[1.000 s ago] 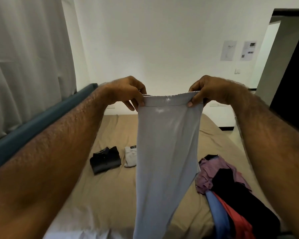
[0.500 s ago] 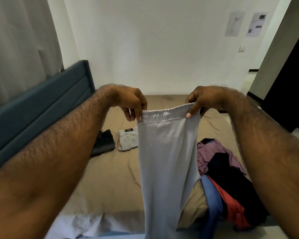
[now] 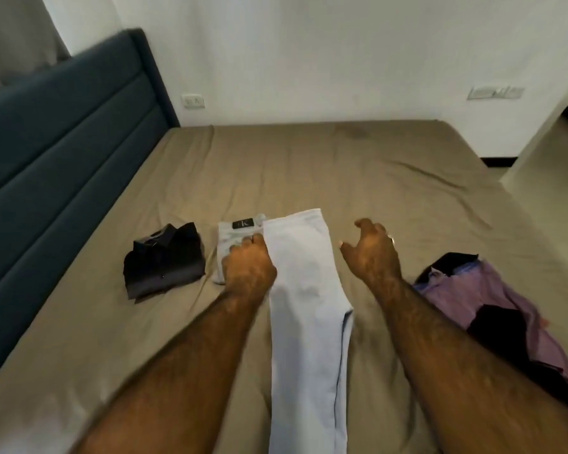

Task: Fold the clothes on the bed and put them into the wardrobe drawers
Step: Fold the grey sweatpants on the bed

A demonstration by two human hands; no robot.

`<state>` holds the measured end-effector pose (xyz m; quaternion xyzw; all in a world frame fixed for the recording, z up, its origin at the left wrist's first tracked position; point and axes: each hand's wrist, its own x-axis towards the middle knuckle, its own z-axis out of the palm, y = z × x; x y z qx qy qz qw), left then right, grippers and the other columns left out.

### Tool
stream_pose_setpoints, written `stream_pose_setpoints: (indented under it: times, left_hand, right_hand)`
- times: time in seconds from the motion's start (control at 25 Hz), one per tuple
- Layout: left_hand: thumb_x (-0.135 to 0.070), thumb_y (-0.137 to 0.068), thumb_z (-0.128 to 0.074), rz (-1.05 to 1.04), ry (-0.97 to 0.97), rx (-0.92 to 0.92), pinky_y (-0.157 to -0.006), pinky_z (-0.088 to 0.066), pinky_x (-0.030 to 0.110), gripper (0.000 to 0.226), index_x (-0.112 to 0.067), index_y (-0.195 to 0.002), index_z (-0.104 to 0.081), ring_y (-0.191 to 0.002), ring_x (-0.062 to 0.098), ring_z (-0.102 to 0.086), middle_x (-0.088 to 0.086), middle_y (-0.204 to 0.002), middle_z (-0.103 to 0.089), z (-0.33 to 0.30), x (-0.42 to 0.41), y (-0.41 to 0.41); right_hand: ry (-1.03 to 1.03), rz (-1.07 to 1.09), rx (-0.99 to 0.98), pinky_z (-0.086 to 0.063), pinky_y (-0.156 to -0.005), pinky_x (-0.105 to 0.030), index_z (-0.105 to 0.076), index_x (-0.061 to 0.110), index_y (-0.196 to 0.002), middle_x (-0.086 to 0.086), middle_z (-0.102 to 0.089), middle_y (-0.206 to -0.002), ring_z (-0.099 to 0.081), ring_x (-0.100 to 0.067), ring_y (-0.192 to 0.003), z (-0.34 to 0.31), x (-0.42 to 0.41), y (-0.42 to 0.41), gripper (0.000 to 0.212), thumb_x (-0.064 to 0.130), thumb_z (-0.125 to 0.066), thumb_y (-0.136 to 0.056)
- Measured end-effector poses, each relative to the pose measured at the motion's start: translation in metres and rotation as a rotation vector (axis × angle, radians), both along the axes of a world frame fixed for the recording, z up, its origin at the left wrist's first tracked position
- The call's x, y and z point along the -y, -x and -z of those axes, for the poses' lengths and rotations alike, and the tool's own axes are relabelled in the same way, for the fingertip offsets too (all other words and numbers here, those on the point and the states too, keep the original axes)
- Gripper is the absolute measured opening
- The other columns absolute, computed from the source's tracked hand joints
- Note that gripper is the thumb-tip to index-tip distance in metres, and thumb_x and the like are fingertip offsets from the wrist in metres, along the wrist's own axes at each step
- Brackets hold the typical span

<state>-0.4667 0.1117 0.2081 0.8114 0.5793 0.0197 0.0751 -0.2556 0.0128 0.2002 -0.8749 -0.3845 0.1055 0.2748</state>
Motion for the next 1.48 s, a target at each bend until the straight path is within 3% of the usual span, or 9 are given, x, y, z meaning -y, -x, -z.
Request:
stream_pose_setpoints:
  times: [0.24,0.4,0.6,0.76,0.88,0.96,1.04,1.24,1.48]
  left_hand:
    - [-0.064,-0.089,-0.065,-0.370,0.739,0.019,-0.097,-0.054,0.036,0.066,-0.018,-0.134,-0.056,-0.126,0.030,-0.063,0.006,-0.141,-0.063,0.261,0.064,0.037]
    - [-0.059,-0.082,-0.077,-0.501,0.887,0.096,-0.096,-0.055,0.032,0.065,-0.016,-0.128,-0.063,-0.120,0.029,-0.067,0.006,-0.134,-0.069,0.358,0.122,0.071]
    - [-0.049,-0.076,-0.085,-0.439,0.931,0.233,-0.081,-0.056,0.027,0.054,-0.019,-0.119,-0.074,-0.102,0.023,-0.073,0.000,-0.119,-0.077,0.381,0.163,0.107]
    - [-0.034,-0.085,-0.082,-0.397,0.837,0.501,-0.078,-0.057,0.027,0.031,-0.024,-0.114,-0.075,-0.092,0.017,-0.073,-0.004,-0.111,-0.079,0.387,0.197,0.143]
    - [-0.016,-0.086,-0.085,-0.393,0.978,0.688,-0.082,-0.065,0.037,0.017,-0.018,-0.099,-0.073,-0.090,0.015,-0.075,0.001,-0.106,-0.080,0.396,0.221,0.171]
    - [-0.006,-0.088,-0.082,-0.376,1.040,0.743,-0.092,-0.063,0.043,0.016,-0.012,-0.101,-0.074,-0.095,0.017,-0.076,0.003,-0.107,-0.080,0.405,0.246,0.192]
    - [0.000,-0.090,-0.078,-0.377,1.039,0.805,-0.090,-0.063,0.035,0.020,-0.007,-0.109,-0.074,-0.098,0.019,-0.076,0.002,-0.107,-0.080,0.412,0.254,0.200]
    - [-0.003,-0.091,-0.079,-0.330,1.032,0.836,-0.069,-0.053,0.008,0.027,-0.013,-0.116,-0.075,-0.085,-0.005,-0.071,-0.006,-0.105,-0.077,0.433,0.271,0.201]
    - [-0.016,-0.092,-0.081,-0.281,0.992,0.764,-0.093,-0.058,0.025,0.039,-0.012,-0.130,-0.072,-0.114,0.018,-0.071,-0.003,-0.123,-0.076,0.467,0.297,0.208]
  right_hand:
    - [0.504,0.049,-0.431,-0.055,-0.093,-0.034,-0.062,0.009,-0.125,-0.011,-0.069,-0.127,-0.066,-0.029,-0.111,0.261,0.075,0.045,0.050,0.047,-0.072,-0.094]
    - [0.567,0.149,-0.600,-0.053,-0.095,-0.034,-0.056,0.009,-0.133,-0.008,-0.065,-0.128,-0.065,-0.031,-0.118,0.348,0.125,0.100,0.069,0.057,-0.076,-0.087]
    - [0.489,0.240,-0.607,-0.057,-0.083,-0.035,-0.068,0.014,-0.110,-0.002,-0.073,-0.104,-0.070,-0.028,-0.095,0.371,0.173,0.145,0.044,0.045,-0.082,-0.082]
    - [0.343,0.312,-0.707,-0.053,-0.063,-0.027,-0.062,0.011,-0.069,0.000,-0.067,-0.066,-0.063,-0.023,-0.066,0.375,0.214,0.175,0.032,0.027,-0.086,-0.085]
    - [0.174,0.394,-0.644,-0.047,-0.050,-0.017,-0.061,0.015,-0.087,-0.005,-0.067,-0.080,-0.061,-0.021,-0.070,0.369,0.240,0.186,0.018,0.005,-0.075,-0.090]
    - [0.113,0.364,-0.558,-0.057,-0.057,-0.023,-0.063,0.021,-0.086,-0.005,-0.067,-0.082,-0.064,-0.028,-0.076,0.376,0.264,0.204,0.029,-0.008,-0.063,-0.088]
    - [0.083,0.279,-0.477,-0.063,-0.072,-0.040,-0.069,0.024,-0.078,-0.001,-0.066,-0.081,-0.067,-0.027,-0.078,0.388,0.276,0.219,0.028,-0.003,-0.070,-0.087]
    - [0.120,0.310,-0.528,-0.050,-0.069,-0.028,-0.070,0.017,-0.074,0.006,-0.070,-0.072,-0.067,-0.017,-0.071,0.417,0.292,0.240,0.029,0.039,-0.086,-0.084]
    - [0.074,0.302,-0.606,-0.046,-0.066,-0.027,-0.066,0.020,-0.078,0.009,-0.064,-0.062,-0.061,-0.015,-0.066,0.444,0.306,0.242,0.030,0.041,-0.088,-0.082]
